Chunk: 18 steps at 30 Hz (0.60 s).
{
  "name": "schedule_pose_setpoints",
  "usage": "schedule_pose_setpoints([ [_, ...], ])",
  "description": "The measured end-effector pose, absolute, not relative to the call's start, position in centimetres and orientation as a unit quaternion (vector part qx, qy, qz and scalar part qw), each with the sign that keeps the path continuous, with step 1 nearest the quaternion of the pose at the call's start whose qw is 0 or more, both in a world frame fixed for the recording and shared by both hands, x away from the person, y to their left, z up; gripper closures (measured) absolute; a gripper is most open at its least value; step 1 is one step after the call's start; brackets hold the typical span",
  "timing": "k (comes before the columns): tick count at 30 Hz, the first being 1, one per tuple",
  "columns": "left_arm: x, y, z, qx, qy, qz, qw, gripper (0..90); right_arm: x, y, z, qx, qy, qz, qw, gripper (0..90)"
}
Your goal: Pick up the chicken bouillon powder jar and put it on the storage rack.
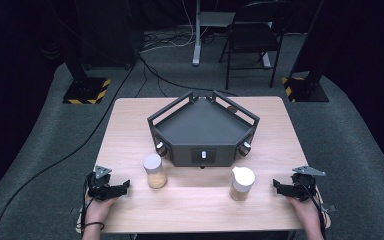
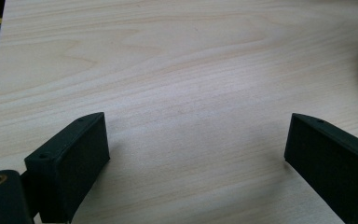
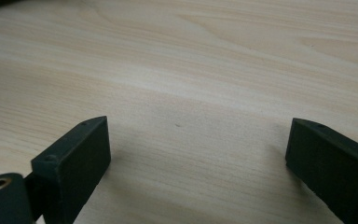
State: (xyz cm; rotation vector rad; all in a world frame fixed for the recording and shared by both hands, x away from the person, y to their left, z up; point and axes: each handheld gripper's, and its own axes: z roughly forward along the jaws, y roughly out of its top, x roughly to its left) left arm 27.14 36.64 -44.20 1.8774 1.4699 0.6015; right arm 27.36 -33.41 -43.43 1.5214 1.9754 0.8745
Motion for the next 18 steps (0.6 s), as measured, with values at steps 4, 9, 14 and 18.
schedule_pose_setpoints([
  [4, 27.29, 36.12, -44.09, 0.725, 0.561, 0.237, 0.322, 4.3, 27.48, -33.29, -43.42, 0.558, 0.725, 0.318, 0.247, 3.9],
  [9, 27.31, 36.12, -44.08, 0.726, 0.560, 0.236, 0.322, 4.0, 27.52, -33.29, -43.42, 0.558, 0.726, 0.318, 0.247, 3.5],
  [14, 27.35, 36.09, -44.06, 0.727, 0.559, 0.235, 0.321, 2.8, 27.55, -33.29, -43.41, 0.558, 0.726, 0.318, 0.246, 3.0],
  [18, 27.37, 36.12, -44.05, 0.728, 0.559, 0.235, 0.320, 2.7, 27.56, -33.29, -43.41, 0.557, 0.726, 0.318, 0.246, 3.0],
])
